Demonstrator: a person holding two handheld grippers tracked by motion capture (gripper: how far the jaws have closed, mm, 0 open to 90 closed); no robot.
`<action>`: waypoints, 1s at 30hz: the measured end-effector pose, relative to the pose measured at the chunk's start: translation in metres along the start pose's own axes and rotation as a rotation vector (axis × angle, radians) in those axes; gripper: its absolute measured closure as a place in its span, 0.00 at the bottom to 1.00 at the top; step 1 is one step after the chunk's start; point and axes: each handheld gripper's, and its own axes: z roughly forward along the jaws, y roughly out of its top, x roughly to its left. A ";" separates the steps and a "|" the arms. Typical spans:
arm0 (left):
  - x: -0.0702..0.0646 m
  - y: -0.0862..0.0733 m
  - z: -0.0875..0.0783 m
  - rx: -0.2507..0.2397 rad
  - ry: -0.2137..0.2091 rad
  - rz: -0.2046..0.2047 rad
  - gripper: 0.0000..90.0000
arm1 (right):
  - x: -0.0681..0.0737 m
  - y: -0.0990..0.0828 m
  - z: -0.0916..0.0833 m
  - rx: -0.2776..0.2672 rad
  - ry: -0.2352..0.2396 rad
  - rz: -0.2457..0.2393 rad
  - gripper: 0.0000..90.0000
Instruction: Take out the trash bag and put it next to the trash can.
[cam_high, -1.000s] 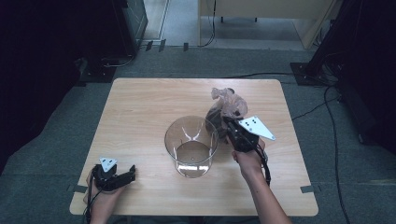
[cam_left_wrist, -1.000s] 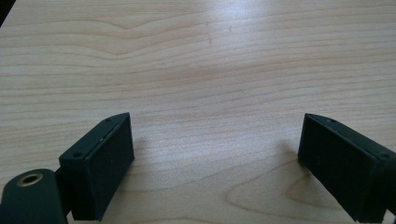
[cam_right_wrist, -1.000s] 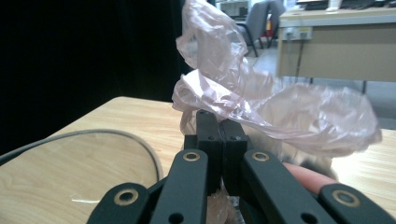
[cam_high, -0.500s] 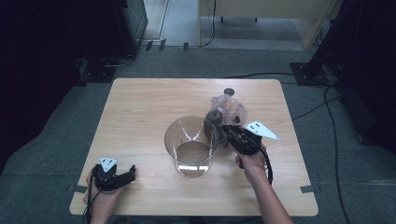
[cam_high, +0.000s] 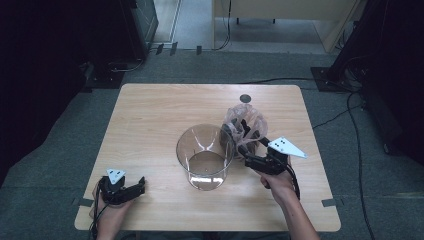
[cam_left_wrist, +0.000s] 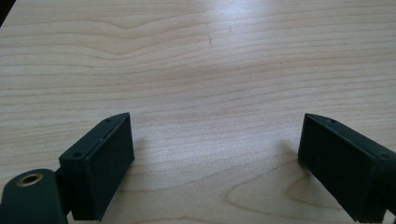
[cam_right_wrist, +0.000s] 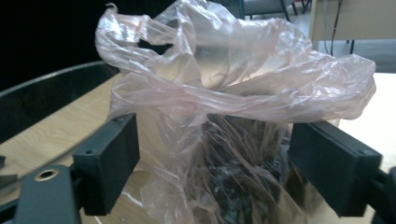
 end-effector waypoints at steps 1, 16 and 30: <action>0.000 0.000 0.000 -0.001 0.000 -0.001 0.11 | -0.001 -0.001 -0.002 0.004 -0.005 -0.001 0.17; 0.000 0.000 0.000 -0.001 0.000 -0.001 0.11 | -0.018 -0.021 -0.030 0.055 -0.092 -0.022 0.16; 0.000 0.000 0.000 -0.001 0.000 -0.001 0.11 | -0.040 -0.039 -0.047 0.121 -0.187 -0.008 0.16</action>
